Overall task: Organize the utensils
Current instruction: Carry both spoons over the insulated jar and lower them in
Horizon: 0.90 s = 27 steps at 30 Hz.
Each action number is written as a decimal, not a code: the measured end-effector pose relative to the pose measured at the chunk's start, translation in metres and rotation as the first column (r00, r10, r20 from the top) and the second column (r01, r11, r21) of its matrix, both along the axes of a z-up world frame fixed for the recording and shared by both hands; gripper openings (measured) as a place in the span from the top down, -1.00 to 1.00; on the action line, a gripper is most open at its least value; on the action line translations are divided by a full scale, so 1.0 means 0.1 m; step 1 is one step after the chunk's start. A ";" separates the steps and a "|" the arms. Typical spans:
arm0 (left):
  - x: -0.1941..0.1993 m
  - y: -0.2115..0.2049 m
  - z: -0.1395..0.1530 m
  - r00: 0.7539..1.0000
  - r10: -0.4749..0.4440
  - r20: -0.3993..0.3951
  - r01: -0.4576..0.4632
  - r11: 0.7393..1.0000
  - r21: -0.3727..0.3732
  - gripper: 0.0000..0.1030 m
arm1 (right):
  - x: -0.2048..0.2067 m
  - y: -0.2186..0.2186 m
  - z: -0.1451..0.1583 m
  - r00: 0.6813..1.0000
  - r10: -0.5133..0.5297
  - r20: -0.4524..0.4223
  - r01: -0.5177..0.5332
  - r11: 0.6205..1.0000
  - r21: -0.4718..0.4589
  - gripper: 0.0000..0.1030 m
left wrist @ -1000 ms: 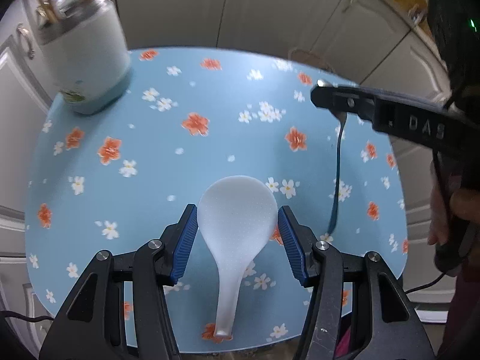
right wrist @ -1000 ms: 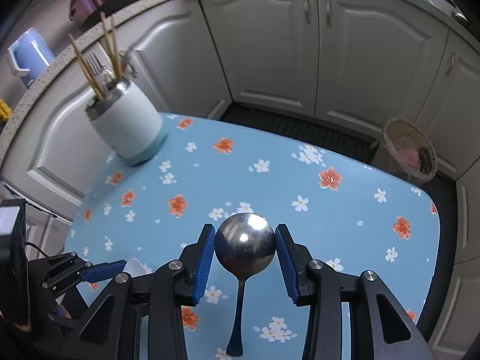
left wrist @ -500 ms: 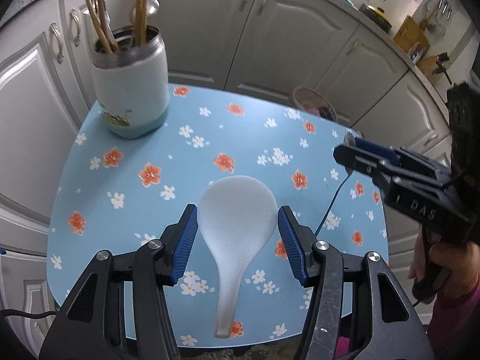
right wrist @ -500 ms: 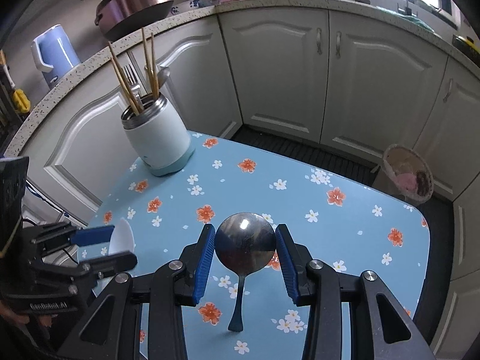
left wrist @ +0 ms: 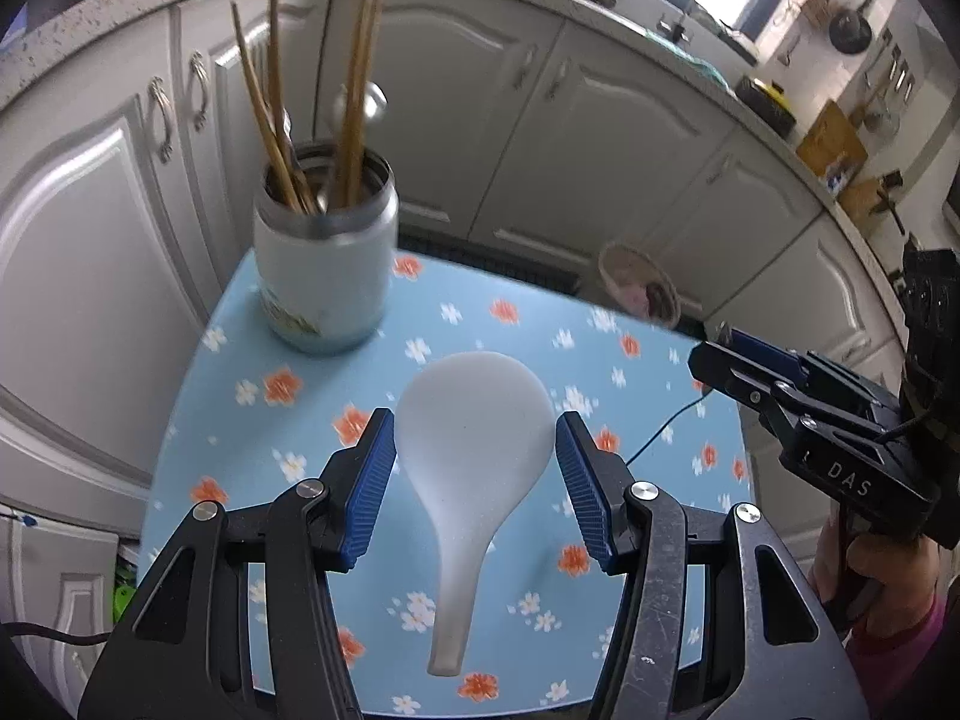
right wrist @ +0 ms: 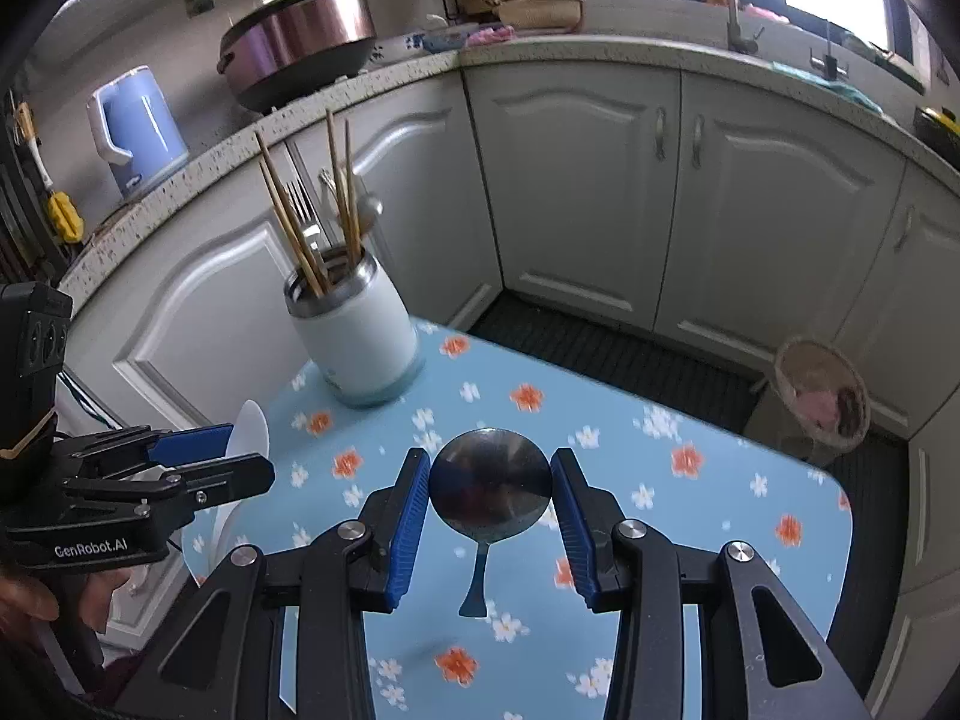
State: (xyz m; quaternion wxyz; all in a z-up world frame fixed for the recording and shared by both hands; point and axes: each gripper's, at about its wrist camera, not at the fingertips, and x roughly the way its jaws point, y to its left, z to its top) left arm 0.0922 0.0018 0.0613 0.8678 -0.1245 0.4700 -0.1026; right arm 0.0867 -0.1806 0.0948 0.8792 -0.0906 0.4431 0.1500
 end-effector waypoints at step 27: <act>1.22 0.87 0.63 0.947 0.222 0.231 -0.213 0.975 -0.066 -0.05 | 1.04 1.04 0.65 0.993 0.098 0.071 -0.103 0.992 0.070 0.23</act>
